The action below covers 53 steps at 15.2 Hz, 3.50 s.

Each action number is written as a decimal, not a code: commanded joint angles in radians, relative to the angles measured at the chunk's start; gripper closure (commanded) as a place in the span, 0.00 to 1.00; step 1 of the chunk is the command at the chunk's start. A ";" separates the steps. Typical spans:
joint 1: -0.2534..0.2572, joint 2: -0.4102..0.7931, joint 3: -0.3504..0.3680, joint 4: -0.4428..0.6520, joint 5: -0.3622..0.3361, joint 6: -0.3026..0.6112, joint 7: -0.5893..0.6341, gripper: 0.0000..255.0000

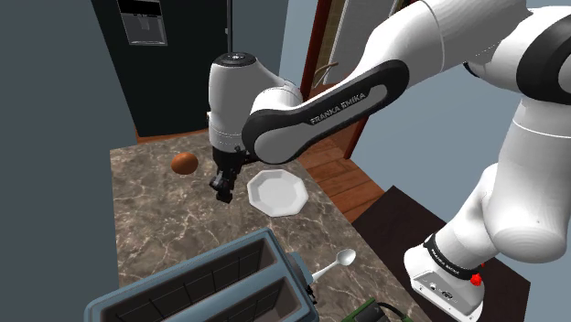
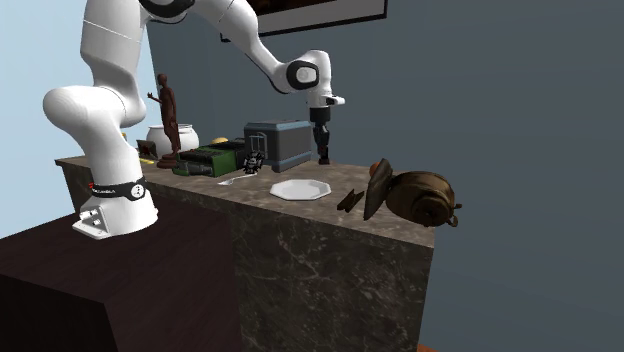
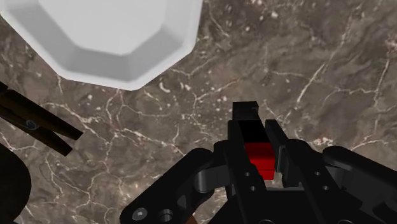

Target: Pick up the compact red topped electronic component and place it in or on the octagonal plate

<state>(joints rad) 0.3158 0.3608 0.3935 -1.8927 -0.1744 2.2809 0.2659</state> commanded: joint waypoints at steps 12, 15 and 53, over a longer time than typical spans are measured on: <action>-0.124 -0.240 -0.004 -0.237 0.127 0.018 -0.185 1.00; -0.162 -0.321 -0.025 -0.331 0.173 0.038 -0.270 1.00; -0.199 -0.369 -0.056 -0.456 0.204 0.117 -0.360 0.00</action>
<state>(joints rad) 0.1171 -0.0057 0.3378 -2.3490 0.0280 2.4013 -0.0921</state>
